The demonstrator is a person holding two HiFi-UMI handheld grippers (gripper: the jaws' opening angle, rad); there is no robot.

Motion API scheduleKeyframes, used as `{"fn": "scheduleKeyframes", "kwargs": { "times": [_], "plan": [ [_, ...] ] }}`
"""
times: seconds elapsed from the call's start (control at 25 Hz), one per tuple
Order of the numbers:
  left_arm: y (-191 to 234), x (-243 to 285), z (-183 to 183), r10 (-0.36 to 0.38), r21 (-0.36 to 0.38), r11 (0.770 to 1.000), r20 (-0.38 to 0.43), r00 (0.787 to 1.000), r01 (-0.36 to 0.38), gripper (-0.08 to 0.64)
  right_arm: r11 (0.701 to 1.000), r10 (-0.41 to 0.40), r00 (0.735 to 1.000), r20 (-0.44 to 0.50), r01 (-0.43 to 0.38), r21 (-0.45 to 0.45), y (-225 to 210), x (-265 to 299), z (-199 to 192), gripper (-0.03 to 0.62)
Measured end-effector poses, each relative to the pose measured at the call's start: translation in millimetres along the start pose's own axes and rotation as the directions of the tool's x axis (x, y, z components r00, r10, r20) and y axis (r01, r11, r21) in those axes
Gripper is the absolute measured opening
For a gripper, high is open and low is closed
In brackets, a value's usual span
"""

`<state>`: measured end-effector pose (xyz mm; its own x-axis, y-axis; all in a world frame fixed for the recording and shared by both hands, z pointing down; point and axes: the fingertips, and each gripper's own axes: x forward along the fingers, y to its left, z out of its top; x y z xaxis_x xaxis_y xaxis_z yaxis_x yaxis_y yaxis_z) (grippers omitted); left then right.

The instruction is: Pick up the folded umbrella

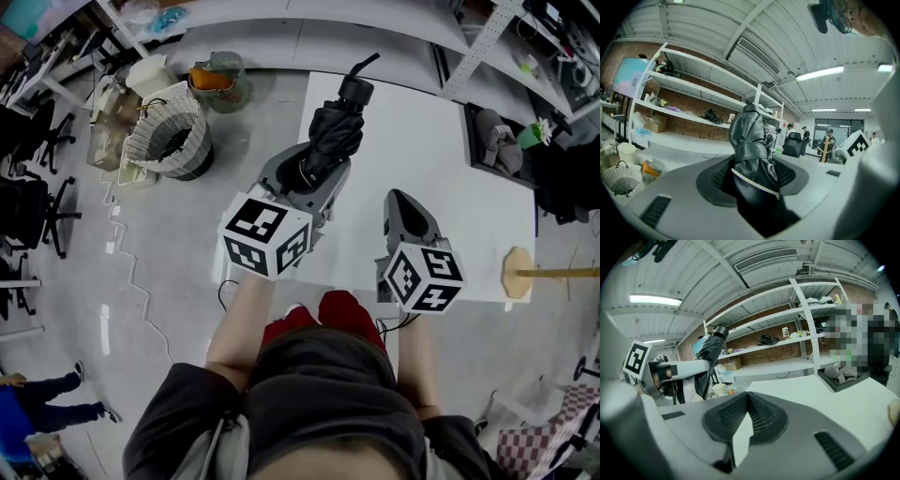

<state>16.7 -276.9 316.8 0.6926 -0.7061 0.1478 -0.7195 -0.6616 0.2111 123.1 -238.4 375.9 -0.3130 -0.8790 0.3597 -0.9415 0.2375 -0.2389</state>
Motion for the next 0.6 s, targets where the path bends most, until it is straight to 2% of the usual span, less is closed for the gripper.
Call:
{"fn": "scheduleKeyframes", "kwargs": {
  "times": [0.24,0.44,0.6],
  "plan": [
    [-0.7,-19.3,4.2,0.015,-0.006,1.000,0.003,1.000,-0.015,0.207,1.000,0.010,1.000,0.012,-0.010,-0.005,13.3,-7.6,7.7,0.018],
    [10.0,-61.6,-9.6,0.019,-0.017,1.000,0.010,1.000,-0.019,0.207,1.000,0.008,1.000,0.025,-0.007,-0.017,48.9,-17.5,-8.5,0.018],
    [11.2,-77.4,-15.3,0.031,-0.023,0.999,0.010,0.999,-0.031,0.207,1.000,0.005,0.999,0.035,-0.004,-0.024,58.8,-25.2,-11.0,0.018]
  ]
}}
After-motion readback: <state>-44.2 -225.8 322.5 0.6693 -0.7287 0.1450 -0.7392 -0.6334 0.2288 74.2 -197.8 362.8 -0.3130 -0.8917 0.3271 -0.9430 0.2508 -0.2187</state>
